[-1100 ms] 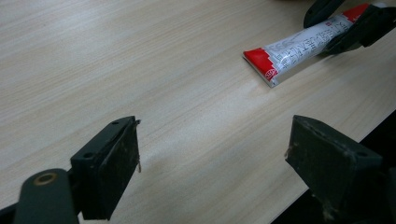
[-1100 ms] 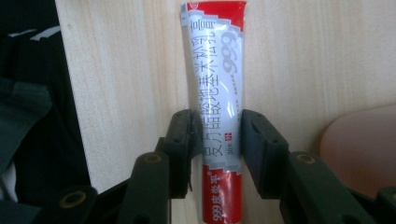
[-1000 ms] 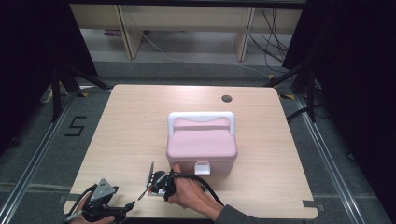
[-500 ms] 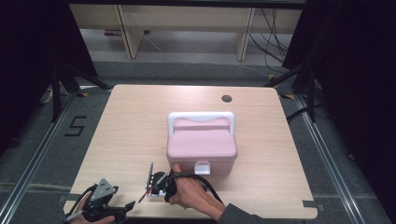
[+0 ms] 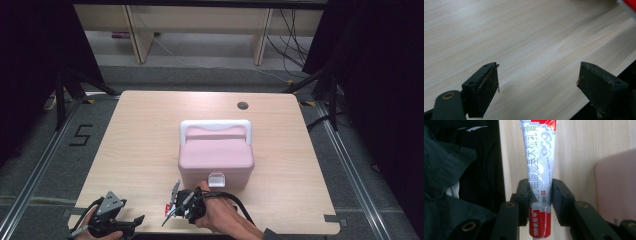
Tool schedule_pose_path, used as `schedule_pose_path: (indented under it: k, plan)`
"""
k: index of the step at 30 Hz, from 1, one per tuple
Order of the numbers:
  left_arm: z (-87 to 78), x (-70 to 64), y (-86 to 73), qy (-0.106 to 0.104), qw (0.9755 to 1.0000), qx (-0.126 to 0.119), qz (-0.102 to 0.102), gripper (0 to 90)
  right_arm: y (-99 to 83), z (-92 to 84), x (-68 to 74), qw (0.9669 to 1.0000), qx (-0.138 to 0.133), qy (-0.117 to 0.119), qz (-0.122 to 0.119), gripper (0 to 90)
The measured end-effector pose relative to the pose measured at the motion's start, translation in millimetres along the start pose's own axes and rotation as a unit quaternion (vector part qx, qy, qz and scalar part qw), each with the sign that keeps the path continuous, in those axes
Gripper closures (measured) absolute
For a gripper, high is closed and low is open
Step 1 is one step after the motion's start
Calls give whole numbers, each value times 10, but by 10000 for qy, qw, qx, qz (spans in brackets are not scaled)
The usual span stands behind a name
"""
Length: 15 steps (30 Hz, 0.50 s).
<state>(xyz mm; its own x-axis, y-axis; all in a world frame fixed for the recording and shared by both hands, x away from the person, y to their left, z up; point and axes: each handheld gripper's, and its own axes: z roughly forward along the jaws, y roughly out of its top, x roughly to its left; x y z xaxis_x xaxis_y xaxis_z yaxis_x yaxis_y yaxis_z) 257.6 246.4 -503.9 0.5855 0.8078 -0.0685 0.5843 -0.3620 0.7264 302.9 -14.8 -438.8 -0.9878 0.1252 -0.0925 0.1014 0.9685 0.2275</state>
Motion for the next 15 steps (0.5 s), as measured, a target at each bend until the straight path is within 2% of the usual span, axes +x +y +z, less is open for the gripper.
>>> schedule_pose_path:
  k: [4, 5, 9, 10, 11, 12, 13, 15]
  plan:
    - [10, 4, -6, -20, 10000, -41, 9, 158, -170, -73, 10, 10000, -26, -61, 46, 696]
    - [5, 4, -1, -8, 10000, 7, -1, 158, -217, -90, 13, 9999, -31, -52, 135, 696]
    - [4, 6, -2, -4, 10000, -6, -5, 158, -405, -129, 5, 9997, -12, -79, 244, 696]
    - [13, 7, -6, -10, 10000, -76, -1, 158, -454, -141, 2, 9996, -13, -90, 282, 696]
    - [8, 3, -3, -5, 10000, -27, -1, 158, -508, -151, -5, 9995, -23, -96, 317, 696]
    - [7, 26, 5, 47, 9998, 31, 169, 158, -577, -160, -23, 9995, -59, -79, 290, 695]
    - [4, 15, 3, 24, 9999, 52, 117, 158, -618, -170, -27, 9994, -57, -97, 336, 696]
    - [10, 33, 8, 49, 9998, 15, 207, 158, -728, -204, -34, 9990, -37, -113, 437, 696]
